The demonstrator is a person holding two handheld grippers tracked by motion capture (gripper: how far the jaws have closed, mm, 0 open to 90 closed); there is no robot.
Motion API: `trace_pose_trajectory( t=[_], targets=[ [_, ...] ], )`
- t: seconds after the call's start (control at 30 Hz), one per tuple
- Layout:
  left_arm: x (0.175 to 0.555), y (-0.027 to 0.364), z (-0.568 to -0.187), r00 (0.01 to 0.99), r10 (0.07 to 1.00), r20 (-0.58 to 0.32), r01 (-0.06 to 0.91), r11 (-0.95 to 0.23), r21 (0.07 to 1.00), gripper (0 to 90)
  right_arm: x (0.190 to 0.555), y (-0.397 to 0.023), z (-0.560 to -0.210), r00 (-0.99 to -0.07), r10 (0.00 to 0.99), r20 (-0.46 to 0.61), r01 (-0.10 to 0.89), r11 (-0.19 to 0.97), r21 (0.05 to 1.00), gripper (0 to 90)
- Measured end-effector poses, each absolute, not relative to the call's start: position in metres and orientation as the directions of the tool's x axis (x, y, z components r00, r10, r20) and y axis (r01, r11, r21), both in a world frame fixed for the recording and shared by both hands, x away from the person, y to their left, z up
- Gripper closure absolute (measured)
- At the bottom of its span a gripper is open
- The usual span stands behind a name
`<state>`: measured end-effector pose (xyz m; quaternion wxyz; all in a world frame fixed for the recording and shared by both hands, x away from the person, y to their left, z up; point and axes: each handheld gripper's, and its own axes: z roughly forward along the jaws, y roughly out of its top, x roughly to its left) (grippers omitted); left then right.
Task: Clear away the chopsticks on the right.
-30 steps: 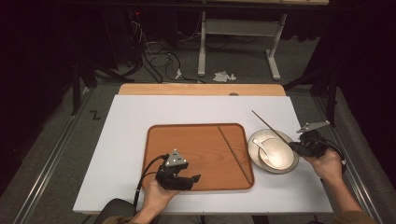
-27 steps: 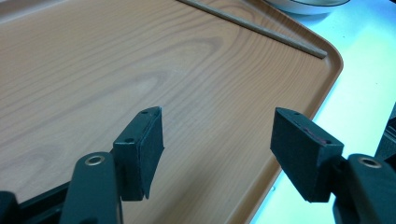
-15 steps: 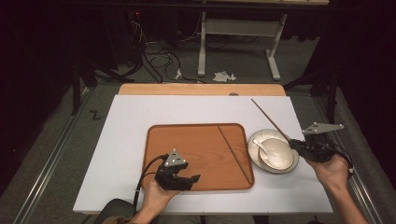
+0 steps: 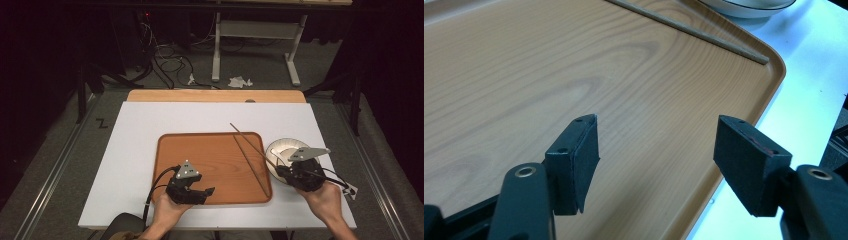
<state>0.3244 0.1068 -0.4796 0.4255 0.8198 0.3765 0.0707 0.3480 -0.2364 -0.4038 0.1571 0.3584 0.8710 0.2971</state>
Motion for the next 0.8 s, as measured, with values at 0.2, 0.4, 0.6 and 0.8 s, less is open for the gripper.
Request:
trace_pose_trajectory(
  t=[0.2,0.4,0.6,0.8],
  targets=[
    [0.324,0.107,-0.479,0.707,0.676,-0.209,0.557,-0.350,0.753,34.5,0.352,-0.214,-0.422,-0.696,0.718,-0.028,0.556,0.563,0.611,84.9],
    [0.324,0.107,-0.479,0.708,0.674,-0.210,0.557,-0.350,0.753,34.5,0.362,-0.193,-0.447,-0.697,0.717,-0.017,0.595,0.591,0.544,84.8],
    [0.323,0.107,-0.479,0.710,0.673,-0.209,0.556,-0.352,0.754,34.5,0.367,-0.180,-0.463,-0.693,0.721,-0.014,0.620,0.606,0.498,84.8],
    [0.324,0.109,-0.478,0.710,0.673,-0.206,0.553,-0.353,0.754,34.5,0.366,-0.175,-0.474,-0.706,0.708,-0.023,0.618,0.631,0.469,84.6]
  ],
)
